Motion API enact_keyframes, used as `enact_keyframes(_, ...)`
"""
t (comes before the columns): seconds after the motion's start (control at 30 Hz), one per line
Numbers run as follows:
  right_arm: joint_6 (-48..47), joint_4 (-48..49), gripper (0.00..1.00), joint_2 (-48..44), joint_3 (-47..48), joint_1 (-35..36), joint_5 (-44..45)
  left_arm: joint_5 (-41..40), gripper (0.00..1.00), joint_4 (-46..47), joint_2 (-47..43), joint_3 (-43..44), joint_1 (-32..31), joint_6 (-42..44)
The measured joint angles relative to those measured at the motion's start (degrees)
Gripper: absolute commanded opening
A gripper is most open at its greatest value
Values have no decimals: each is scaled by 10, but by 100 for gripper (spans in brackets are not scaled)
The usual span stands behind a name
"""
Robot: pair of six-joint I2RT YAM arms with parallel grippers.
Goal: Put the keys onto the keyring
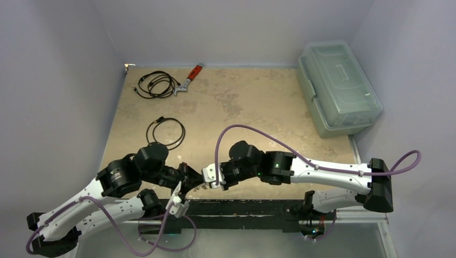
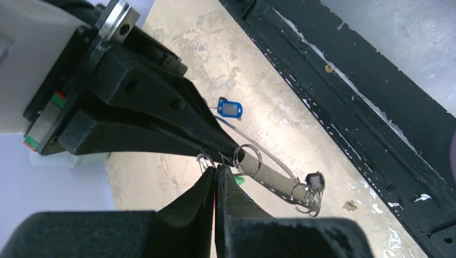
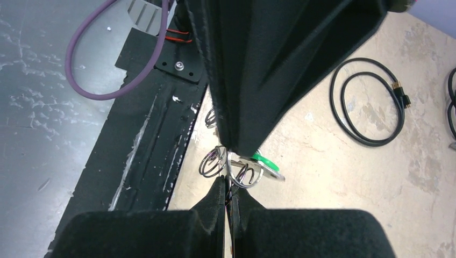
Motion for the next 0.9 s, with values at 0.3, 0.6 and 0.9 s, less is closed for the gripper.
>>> enact_keyframes(0.3, 0, -3, 0, 1, 0, 24, 21, -27, 0, -3, 9, 4, -6, -8)
enact_keyframes(0.6, -1, -7, 0, 2, 0, 30, 38, -19, 0, -33, 34, 31, -8, -8)
enact_keyframes(0.9, -6, -9, 0, 5, 0, 30, 45, -11, 0, -52, 49, 41, -16, -7)
